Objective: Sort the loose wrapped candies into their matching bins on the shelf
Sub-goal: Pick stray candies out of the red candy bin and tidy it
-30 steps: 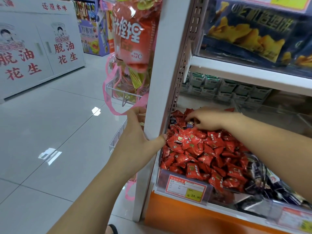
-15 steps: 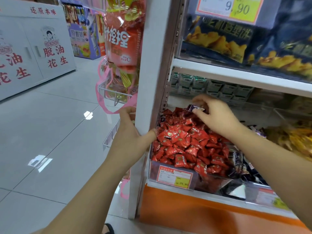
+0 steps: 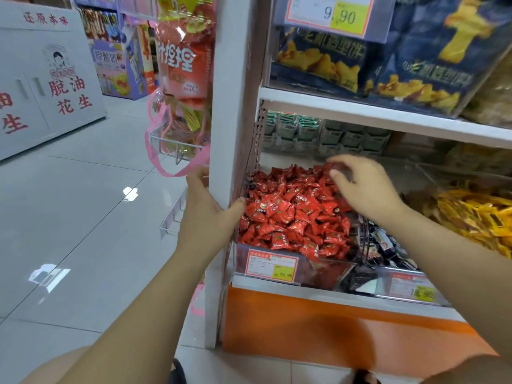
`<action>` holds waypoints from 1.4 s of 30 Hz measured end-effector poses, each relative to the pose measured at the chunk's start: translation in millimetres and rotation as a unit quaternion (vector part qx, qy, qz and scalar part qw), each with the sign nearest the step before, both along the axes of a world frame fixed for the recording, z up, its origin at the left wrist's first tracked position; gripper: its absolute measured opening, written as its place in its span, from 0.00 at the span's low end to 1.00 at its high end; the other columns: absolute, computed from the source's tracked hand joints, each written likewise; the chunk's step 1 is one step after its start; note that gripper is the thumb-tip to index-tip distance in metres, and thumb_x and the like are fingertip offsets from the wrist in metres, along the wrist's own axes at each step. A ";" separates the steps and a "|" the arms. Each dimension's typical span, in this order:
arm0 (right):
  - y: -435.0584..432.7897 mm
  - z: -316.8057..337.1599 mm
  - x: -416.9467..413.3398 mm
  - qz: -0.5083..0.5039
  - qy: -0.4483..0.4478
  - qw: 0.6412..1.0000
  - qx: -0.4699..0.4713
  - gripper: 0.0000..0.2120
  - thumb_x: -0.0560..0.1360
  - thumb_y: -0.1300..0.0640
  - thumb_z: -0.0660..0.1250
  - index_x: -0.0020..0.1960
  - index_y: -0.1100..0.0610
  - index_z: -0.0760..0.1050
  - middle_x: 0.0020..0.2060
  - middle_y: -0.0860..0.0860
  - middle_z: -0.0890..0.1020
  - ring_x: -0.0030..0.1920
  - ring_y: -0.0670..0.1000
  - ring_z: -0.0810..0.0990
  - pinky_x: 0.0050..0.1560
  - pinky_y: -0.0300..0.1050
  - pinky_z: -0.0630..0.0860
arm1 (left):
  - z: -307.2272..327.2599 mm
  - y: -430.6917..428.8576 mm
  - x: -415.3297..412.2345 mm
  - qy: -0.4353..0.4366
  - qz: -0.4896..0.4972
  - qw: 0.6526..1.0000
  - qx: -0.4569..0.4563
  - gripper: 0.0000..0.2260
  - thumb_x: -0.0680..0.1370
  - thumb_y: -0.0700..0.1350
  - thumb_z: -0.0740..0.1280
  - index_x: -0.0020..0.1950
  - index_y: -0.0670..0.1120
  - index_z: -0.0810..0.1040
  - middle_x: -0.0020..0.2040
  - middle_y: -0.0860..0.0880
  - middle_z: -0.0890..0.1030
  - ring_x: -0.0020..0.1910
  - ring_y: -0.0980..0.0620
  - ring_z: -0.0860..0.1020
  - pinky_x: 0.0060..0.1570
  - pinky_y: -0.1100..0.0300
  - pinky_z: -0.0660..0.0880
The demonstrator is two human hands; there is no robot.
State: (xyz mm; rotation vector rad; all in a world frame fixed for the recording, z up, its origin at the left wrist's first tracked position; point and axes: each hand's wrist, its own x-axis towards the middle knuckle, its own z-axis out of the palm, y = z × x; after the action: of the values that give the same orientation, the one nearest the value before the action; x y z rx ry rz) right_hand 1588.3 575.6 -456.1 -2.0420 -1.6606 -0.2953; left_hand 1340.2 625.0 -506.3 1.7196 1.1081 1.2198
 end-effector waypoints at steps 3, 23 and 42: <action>39.4 -3.3 -33.6 0.106 0.013 0.991 -0.082 0.15 0.77 0.56 0.63 0.63 0.54 0.76 0.61 0.53 0.79 0.62 0.53 0.75 0.65 0.46 0.68 | -2.4 3.7 1.7 -0.003 0.011 1.000 0.007 0.25 0.72 0.44 0.71 0.57 0.58 0.57 0.50 0.61 0.72 0.49 0.55 0.77 0.49 0.56 0.71; 68.7 -8.9 -26.3 0.163 -0.207 0.856 -0.444 0.22 0.81 0.42 0.49 0.70 0.46 0.67 0.71 0.46 0.68 0.73 0.50 0.60 0.73 0.58 0.52 | -5.7 11.2 0.2 0.022 0.004 1.000 0.006 0.26 0.65 0.54 0.68 0.56 0.64 0.56 0.52 0.64 0.73 0.51 0.60 0.76 0.52 0.52 0.77; 92.7 -11.3 -55.0 0.312 -0.086 0.906 -0.273 0.13 0.77 0.51 0.65 0.60 0.50 0.78 0.57 0.45 0.80 0.56 0.45 0.77 0.62 0.41 0.70 | -7.4 14.7 -3.9 0.036 -0.011 0.999 0.025 0.27 0.66 0.56 0.69 0.55 0.69 0.55 0.55 0.64 0.73 0.54 0.61 0.76 0.54 0.53 0.77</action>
State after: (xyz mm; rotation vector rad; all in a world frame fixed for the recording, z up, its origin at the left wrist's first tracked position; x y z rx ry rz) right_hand 1533.2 668.4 -467.4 -1.7149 -2.6248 0.2508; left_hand 1336.3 639.7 -513.7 1.8216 1.1070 1.1903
